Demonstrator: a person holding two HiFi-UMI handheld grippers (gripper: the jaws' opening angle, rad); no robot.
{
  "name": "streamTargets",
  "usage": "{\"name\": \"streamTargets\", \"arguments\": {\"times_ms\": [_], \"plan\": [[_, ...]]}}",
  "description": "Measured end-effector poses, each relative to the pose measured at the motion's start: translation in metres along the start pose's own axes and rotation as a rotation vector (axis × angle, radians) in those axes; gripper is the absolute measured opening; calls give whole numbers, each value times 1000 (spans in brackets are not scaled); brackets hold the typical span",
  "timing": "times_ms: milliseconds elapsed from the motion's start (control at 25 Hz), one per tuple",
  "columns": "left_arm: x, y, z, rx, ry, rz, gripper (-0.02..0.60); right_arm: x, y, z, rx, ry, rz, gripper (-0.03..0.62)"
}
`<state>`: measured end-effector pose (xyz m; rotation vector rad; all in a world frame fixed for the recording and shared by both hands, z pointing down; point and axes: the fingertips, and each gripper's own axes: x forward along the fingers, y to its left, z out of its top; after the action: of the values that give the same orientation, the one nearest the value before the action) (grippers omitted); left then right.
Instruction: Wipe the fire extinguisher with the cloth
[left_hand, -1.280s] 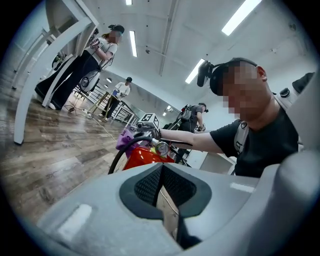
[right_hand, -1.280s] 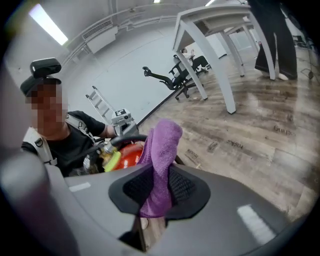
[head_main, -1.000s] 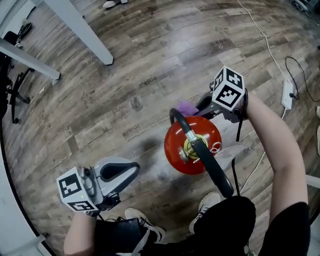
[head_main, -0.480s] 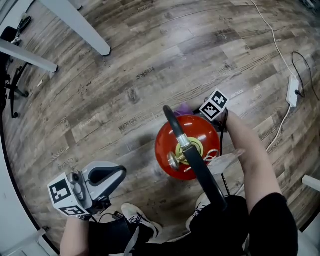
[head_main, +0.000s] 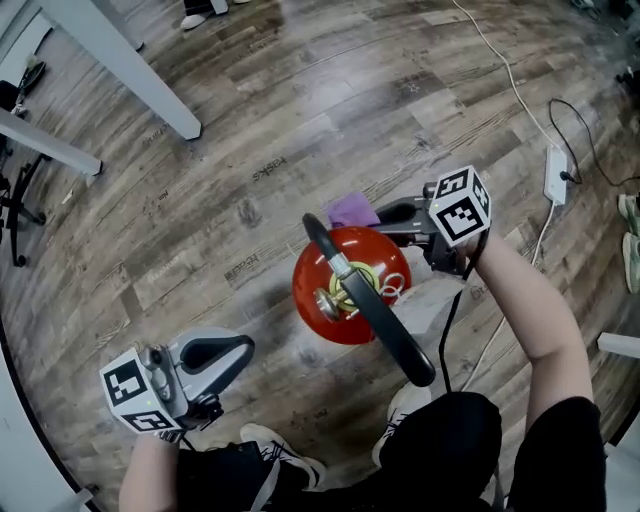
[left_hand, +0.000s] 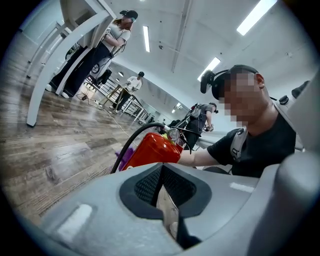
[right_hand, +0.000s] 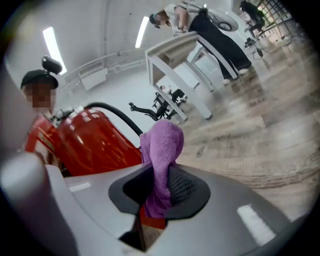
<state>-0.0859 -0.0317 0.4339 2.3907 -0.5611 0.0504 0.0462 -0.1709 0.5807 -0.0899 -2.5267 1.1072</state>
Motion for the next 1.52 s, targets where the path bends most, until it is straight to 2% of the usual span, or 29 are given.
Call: {"name": "streamTargets", "arguments": {"times_ms": [120,280,440,600,760,920,1040,1240,1520], "plan": [[1,-5,1,1,-7,-27,2,-38,59,48,-77,-118,14,71],[6,-12,3,26,-13,-61,2,-75,120,84,-215,-173,-58,71],[10,-17,3,38,-12,-82,2,-86,167,88,-338,-152,-113,72],[11,-19,1,34,-14,-91,2,-86,180,75,-359,-158,-171,72],[11,-17,0,25,-13,-97,2,-87,174,59,-290,-236,-202,72],[6,-12,-3,7,-13,-81,2,-89,148,31,-182,-329,-217,72],[5,-5,-3,-11,-22,-70,2,-67,113,-20,-87,-299,-233,71],[5,4,-8,-49,-24,-44,2,-25,42,-103,168,-345,-218,72],[2,5,-7,-57,-33,-18,2,36,-47,-217,459,-228,-293,72]]}}
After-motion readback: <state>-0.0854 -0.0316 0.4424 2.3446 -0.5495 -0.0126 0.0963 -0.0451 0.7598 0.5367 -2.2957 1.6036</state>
